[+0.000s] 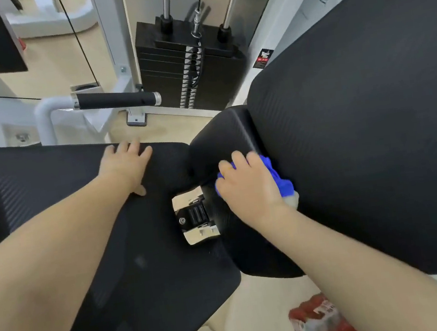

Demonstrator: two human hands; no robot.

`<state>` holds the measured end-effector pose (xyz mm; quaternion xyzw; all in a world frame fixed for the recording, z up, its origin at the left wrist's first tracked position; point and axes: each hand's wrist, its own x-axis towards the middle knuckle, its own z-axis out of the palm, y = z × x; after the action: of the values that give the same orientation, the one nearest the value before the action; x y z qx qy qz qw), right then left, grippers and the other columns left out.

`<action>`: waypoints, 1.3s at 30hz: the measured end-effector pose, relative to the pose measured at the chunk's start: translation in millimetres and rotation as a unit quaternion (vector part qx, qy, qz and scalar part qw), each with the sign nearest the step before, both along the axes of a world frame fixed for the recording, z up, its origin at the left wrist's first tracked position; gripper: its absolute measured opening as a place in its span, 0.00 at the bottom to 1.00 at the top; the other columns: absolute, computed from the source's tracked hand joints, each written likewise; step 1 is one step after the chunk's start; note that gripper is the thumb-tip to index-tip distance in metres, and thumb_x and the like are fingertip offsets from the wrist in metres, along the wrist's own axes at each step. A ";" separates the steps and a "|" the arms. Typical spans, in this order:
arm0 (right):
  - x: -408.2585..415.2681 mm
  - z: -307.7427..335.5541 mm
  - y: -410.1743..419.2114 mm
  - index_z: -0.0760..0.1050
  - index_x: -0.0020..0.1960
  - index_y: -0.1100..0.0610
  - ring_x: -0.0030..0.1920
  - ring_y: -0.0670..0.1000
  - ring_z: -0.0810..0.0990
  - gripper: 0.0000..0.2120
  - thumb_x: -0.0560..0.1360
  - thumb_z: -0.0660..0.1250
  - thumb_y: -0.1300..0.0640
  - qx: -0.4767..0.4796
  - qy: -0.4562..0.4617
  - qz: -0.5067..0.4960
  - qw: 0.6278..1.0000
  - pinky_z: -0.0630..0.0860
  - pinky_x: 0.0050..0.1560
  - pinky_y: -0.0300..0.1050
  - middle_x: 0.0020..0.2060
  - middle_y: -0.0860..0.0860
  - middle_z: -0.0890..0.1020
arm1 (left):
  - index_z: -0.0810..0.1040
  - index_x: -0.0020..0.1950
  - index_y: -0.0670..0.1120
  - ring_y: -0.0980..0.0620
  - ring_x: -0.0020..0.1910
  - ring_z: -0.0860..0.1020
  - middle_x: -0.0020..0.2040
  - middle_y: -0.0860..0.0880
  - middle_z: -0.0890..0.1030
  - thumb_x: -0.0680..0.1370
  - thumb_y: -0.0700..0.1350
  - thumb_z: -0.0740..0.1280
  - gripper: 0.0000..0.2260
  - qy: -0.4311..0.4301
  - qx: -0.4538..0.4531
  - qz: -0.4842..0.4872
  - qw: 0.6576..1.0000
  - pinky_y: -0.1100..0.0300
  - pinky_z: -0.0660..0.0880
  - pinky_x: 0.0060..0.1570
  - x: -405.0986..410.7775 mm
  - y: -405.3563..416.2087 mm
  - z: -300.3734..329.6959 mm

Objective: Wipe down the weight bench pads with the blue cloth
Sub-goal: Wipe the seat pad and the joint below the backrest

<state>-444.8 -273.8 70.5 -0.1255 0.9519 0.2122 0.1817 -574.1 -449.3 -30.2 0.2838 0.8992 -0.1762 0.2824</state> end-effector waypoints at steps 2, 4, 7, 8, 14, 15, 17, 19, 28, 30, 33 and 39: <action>-40.2 -9.3 -4.0 0.79 0.41 0.53 0.46 0.55 0.73 0.03 0.70 0.67 0.58 -0.025 0.082 -0.001 0.996 0.67 0.44 0.48 0.40 0.51 0.77 | 0.44 0.77 0.51 0.42 0.75 0.52 0.77 0.42 0.47 0.69 0.62 0.69 0.46 -0.008 -0.036 -0.019 0.999 0.47 0.55 0.73 -9.0 -6.1 -9.6; -71.1 -27.1 -7.7 0.78 0.48 0.55 0.51 0.56 0.70 0.09 0.75 0.59 0.61 -0.040 0.085 -0.014 0.995 0.63 0.47 0.49 0.43 0.52 0.73 | 0.44 0.76 0.52 0.42 0.74 0.55 0.76 0.42 0.51 0.68 0.63 0.69 0.47 -0.015 -0.040 -0.030 0.999 0.47 0.59 0.71 -17.6 -8.8 -21.4; -72.0 -25.7 -10.7 0.76 0.52 0.56 0.53 0.57 0.68 0.11 0.76 0.56 0.62 -0.043 0.087 -0.037 0.995 0.63 0.50 0.49 0.46 0.52 0.72 | 0.44 0.76 0.52 0.41 0.72 0.58 0.74 0.42 0.55 0.67 0.63 0.70 0.48 -0.010 -0.038 -0.042 0.998 0.48 0.63 0.69 -17.8 -3.2 -22.1; -61.6 -26.0 -9.3 0.75 0.52 0.56 0.53 0.57 0.68 0.11 0.76 0.56 0.61 -0.047 0.072 -0.034 0.996 0.64 0.50 0.50 0.49 0.53 0.72 | 0.44 0.76 0.52 0.41 0.73 0.57 0.75 0.42 0.55 0.67 0.62 0.70 0.48 -0.013 -0.041 -0.034 0.999 0.48 0.62 0.69 -16.5 -2.3 -21.4; -14.3 -12.3 -6.0 0.72 0.56 0.59 0.53 0.57 0.65 0.12 0.75 0.57 0.63 -0.047 -0.086 0.003 0.995 0.62 0.51 0.50 0.52 0.54 0.69 | 0.43 0.76 0.53 0.42 0.76 0.49 0.77 0.42 0.46 0.70 0.58 0.70 0.46 -0.026 -0.018 0.021 0.999 0.47 0.53 0.74 -9.4 -6.9 -19.1; -23.9 -11.9 -2.9 0.72 0.57 0.58 0.54 0.57 0.65 0.12 0.75 0.56 0.63 -0.045 -0.081 0.010 0.996 0.62 0.52 0.50 0.52 0.54 0.70 | 0.43 0.77 0.52 0.42 0.76 0.49 0.77 0.42 0.47 0.70 0.58 0.70 0.46 -0.024 -0.018 0.019 0.999 0.47 0.54 0.73 -9.6 -5.1 -18.0; -54.5 -17.9 0.7 0.72 0.57 0.56 0.55 0.57 0.66 0.12 0.76 0.55 0.62 -0.034 -0.043 0.026 0.998 0.62 0.53 0.50 0.54 0.54 0.71 | 0.43 0.77 0.52 0.41 0.75 0.51 0.77 0.41 0.48 0.69 0.58 0.71 0.47 -0.023 -0.028 0.009 0.999 0.47 0.57 0.72 -11.7 -0.9 -18.0; -88.1 -30.6 -3.9 0.74 0.55 0.56 0.55 0.57 0.67 0.12 0.77 0.55 0.62 -0.028 -0.002 0.020 0.999 0.63 0.53 0.50 0.54 0.54 0.73 | 0.42 0.76 0.50 0.40 0.75 0.52 0.76 0.40 0.48 0.68 0.58 0.71 0.49 -0.016 -0.044 -0.008 0.999 0.46 0.58 0.70 -13.0 2.6 -21.3; -40.1 -55.1 -23.9 0.75 0.52 0.56 0.49 0.56 0.70 0.10 0.73 0.60 0.60 -0.035 -0.089 -0.012 0.995 0.66 0.48 0.49 0.48 0.53 0.73 | 0.42 0.76 0.51 0.38 0.74 0.51 0.76 0.39 0.48 0.68 0.59 0.72 0.49 -0.023 -0.033 -0.005 0.999 0.47 0.58 0.70 -13.3 -0.7 -21.5; -14.5 -45.9 -22.6 0.79 0.45 0.53 0.43 0.53 0.71 0.07 0.69 0.65 0.57 -0.005 -0.151 0.049 0.987 0.67 0.42 0.47 0.41 0.51 0.75 | 0.42 0.76 0.52 0.39 0.74 0.51 0.76 0.40 0.48 0.68 0.59 0.71 0.49 -0.024 -0.025 -0.004 0.999 0.47 0.57 0.71 -14.3 -2.6 -18.7; -34.6 -52.1 -13.6 0.75 0.50 0.57 0.48 0.55 0.69 0.08 0.74 0.60 0.61 0.004 -0.168 0.095 0.981 0.66 0.48 0.49 0.47 0.54 0.73 | 0.42 0.76 0.53 0.39 0.74 0.51 0.76 0.40 0.48 0.68 0.61 0.71 0.48 -0.033 -0.017 -0.009 0.999 0.47 0.56 0.71 -17.7 -5.1 -17.5; -123.5 -96.5 -32.1 0.73 0.53 0.56 0.52 0.55 0.69 0.08 0.76 0.59 0.60 0.004 -0.029 0.023 0.999 0.65 0.51 0.48 0.52 0.54 0.73 | 0.41 0.76 0.51 0.37 0.74 0.51 0.76 0.39 0.47 0.68 0.57 0.72 0.49 -0.024 -0.036 -0.004 0.999 0.46 0.58 0.71 -14.6 2.7 -27.7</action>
<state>-568.3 -305.9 -26.0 -0.1531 0.9421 0.2168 0.2051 -588.7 -446.6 -57.9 0.2812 0.8841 -0.2024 0.3136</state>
